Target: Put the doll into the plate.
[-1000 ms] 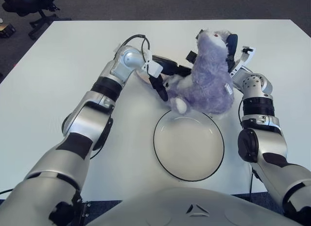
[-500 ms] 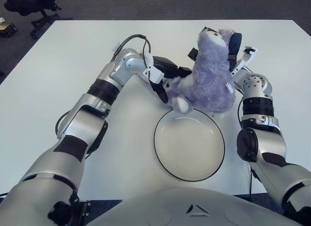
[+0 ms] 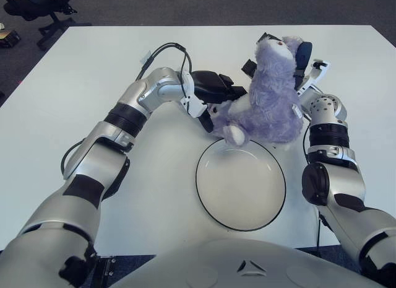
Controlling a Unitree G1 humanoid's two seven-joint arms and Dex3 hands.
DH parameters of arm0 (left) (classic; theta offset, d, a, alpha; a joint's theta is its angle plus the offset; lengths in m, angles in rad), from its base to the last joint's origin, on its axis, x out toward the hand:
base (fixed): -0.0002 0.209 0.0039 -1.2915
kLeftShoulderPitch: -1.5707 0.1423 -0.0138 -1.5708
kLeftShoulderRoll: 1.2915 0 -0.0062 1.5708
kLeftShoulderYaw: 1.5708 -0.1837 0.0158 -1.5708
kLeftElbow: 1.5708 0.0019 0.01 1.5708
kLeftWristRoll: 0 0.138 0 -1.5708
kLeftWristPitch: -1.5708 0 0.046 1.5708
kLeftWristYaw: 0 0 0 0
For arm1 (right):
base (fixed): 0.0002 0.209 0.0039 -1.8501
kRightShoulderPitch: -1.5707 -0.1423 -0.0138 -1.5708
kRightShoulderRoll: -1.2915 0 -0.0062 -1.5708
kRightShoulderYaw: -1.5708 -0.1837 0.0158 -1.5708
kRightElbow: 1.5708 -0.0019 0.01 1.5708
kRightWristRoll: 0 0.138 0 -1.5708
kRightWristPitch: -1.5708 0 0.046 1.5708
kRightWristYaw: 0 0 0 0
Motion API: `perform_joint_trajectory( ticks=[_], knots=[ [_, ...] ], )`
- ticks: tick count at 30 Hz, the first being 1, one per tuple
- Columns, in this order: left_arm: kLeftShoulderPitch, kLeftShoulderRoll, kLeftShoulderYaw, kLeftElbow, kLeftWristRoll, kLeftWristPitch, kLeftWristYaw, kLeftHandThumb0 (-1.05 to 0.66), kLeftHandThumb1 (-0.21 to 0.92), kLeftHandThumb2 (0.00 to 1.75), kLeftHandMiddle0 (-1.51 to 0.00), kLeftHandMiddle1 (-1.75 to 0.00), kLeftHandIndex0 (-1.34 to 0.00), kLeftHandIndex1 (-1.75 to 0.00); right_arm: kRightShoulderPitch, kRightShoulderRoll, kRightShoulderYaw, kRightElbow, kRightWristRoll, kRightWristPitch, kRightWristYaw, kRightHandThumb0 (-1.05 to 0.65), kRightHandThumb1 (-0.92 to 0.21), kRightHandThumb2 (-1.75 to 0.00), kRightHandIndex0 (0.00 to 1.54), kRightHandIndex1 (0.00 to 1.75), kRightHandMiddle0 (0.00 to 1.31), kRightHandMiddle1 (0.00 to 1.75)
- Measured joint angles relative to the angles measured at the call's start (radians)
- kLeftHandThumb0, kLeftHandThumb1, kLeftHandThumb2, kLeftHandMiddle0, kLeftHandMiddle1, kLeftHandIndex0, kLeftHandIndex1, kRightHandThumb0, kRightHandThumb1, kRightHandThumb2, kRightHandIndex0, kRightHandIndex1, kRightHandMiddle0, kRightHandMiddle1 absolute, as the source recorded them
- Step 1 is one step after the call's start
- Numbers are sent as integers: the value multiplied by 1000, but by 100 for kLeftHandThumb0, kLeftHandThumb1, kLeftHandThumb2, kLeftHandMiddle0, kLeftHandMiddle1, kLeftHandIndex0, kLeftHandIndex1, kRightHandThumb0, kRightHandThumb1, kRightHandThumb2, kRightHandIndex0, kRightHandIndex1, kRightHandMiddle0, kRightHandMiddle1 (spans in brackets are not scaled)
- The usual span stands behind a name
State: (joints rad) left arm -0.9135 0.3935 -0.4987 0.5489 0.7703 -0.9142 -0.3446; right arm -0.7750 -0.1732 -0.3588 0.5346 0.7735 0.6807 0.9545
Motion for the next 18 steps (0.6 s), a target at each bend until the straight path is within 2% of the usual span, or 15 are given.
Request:
perform_joint_trajectory(
  ticks=[2,5,11,18],
  knots=[
    [0,0,-10,15,36,-7,71,-9,92,21,-43,-138,-36,-133,0,0,-2,-2,0,-5,-1,0,-48,-93,110,175,91,175],
    [-1,-4,-28,54,78,-13,171,-3,92,23,-48,-142,-41,-131,0,0,-4,-5,0,-12,-3,0,-48,-93,110,175,91,175],
    [-10,-10,-58,116,120,-16,307,-1,92,24,-50,-145,-43,-129,0,0,-7,-6,0,-13,-8,0,-48,-92,109,175,90,175],
    [-33,-33,-92,199,143,-4,401,0,90,26,-51,-146,-47,-125,0,-2,-9,-6,0,-13,-10,-1,-48,-92,109,175,90,175]
  ],
)
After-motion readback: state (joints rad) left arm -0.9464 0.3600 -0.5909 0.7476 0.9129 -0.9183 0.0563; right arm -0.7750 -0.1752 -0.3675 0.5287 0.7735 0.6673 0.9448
